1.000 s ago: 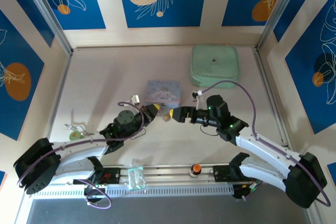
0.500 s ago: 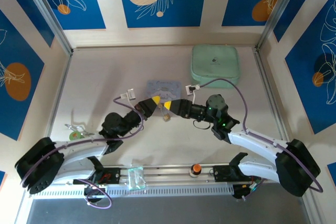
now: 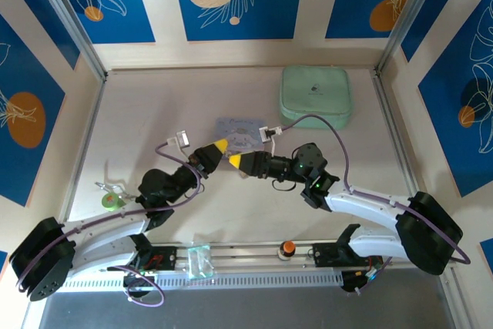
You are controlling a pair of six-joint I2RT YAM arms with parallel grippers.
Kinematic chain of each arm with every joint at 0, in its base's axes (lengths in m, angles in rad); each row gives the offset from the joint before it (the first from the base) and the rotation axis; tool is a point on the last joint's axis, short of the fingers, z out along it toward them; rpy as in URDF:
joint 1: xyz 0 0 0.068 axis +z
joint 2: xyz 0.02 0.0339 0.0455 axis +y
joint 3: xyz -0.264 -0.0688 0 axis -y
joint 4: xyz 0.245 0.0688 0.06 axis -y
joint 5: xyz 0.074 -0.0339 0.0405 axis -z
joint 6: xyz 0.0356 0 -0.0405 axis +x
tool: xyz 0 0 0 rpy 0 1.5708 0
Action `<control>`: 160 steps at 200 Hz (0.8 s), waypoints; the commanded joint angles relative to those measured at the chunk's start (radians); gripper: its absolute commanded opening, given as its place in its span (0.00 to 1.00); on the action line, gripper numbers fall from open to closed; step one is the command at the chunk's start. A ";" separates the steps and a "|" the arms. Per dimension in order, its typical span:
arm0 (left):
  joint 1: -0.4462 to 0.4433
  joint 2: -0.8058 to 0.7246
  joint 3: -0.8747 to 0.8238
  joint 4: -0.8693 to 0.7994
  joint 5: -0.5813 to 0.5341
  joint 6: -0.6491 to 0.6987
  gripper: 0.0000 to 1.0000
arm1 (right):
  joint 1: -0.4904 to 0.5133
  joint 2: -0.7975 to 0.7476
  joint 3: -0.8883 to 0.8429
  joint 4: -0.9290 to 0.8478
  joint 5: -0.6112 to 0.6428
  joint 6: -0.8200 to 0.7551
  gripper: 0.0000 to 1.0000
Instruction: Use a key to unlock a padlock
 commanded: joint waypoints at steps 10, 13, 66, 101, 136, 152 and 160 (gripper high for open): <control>0.008 -0.013 -0.005 0.019 -0.005 0.001 0.00 | 0.005 0.027 0.033 0.080 0.029 -0.011 0.49; 0.008 -0.013 -0.005 0.021 -0.006 0.001 0.00 | 0.003 0.032 0.034 0.086 0.027 -0.009 0.48; 0.008 -0.013 -0.007 0.015 -0.009 -0.007 0.00 | 0.008 0.096 0.022 0.210 0.021 0.036 0.38; 0.008 -0.018 -0.020 0.028 -0.022 -0.018 0.00 | 0.013 0.092 0.019 0.210 0.027 0.034 0.32; 0.009 -0.010 -0.029 0.033 -0.042 -0.034 0.00 | 0.010 0.117 0.030 0.209 0.014 0.044 0.26; 0.008 -0.008 -0.035 0.050 -0.044 -0.038 0.00 | 0.009 0.134 0.035 0.225 0.008 0.054 0.22; 0.009 -0.011 -0.039 0.052 -0.050 -0.037 0.00 | 0.008 0.141 0.038 0.231 0.003 0.057 0.21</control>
